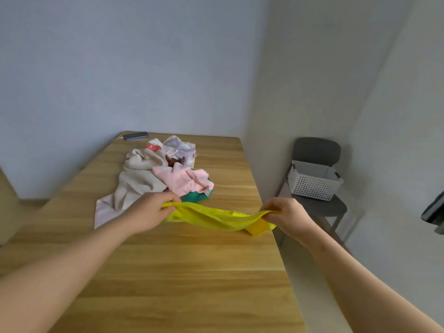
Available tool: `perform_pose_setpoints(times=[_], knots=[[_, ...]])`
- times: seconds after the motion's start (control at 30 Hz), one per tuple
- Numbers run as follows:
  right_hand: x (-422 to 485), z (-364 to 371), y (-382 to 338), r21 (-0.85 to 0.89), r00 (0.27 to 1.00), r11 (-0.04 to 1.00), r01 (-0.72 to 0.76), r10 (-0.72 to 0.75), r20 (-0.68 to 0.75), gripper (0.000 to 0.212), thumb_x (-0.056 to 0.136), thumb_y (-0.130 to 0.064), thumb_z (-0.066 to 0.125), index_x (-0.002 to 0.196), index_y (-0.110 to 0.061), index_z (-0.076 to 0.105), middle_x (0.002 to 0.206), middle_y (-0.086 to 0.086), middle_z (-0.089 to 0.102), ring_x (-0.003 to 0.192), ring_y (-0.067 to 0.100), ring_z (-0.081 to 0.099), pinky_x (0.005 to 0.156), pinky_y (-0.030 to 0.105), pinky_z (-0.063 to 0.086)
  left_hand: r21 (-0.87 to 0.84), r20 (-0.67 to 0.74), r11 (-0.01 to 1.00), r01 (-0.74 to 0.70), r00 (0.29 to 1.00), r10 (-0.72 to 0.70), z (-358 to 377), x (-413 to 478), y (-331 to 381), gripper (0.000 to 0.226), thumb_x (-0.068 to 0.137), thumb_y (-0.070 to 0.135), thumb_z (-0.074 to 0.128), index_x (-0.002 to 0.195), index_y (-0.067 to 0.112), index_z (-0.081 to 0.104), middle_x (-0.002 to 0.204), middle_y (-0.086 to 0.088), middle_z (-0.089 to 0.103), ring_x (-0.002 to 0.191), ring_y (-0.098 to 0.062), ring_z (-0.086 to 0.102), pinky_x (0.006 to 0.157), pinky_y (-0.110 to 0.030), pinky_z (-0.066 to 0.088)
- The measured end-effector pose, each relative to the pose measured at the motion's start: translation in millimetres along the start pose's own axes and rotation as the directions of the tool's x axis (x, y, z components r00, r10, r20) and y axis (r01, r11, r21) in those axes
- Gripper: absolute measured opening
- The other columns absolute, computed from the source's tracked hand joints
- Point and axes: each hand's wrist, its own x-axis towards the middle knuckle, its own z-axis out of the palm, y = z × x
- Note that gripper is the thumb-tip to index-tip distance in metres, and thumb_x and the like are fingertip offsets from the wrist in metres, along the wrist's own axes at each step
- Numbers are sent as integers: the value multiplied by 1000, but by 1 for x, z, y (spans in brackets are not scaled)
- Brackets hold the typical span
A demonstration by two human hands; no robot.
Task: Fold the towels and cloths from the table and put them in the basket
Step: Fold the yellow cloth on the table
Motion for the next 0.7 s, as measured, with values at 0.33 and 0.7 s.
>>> perform_pose_setpoints(times=[0.33, 0.7], knots=[[-98, 62, 32, -115, 916, 972, -207, 234, 326, 20, 80, -14, 69, 69, -29, 60, 75, -5, 59, 72, 9, 53, 62, 19, 41, -33, 334, 998, 62, 941, -47, 46, -86, -29, 19, 92, 19, 56, 110, 14, 63, 87, 5, 58, 81, -8, 53, 58, -9, 32], [-174, 90, 21, -90, 873, 945, -314, 324, 364, 11, 85, -18, 67, 95, -17, 63, 90, -2, 56, 83, 12, 50, 67, 16, 41, -34, 431, 993, 113, 898, -87, 36, -147, -46, 11, 90, 25, 59, 99, 31, 62, 110, 3, 64, 104, -8, 58, 86, -27, 49]])
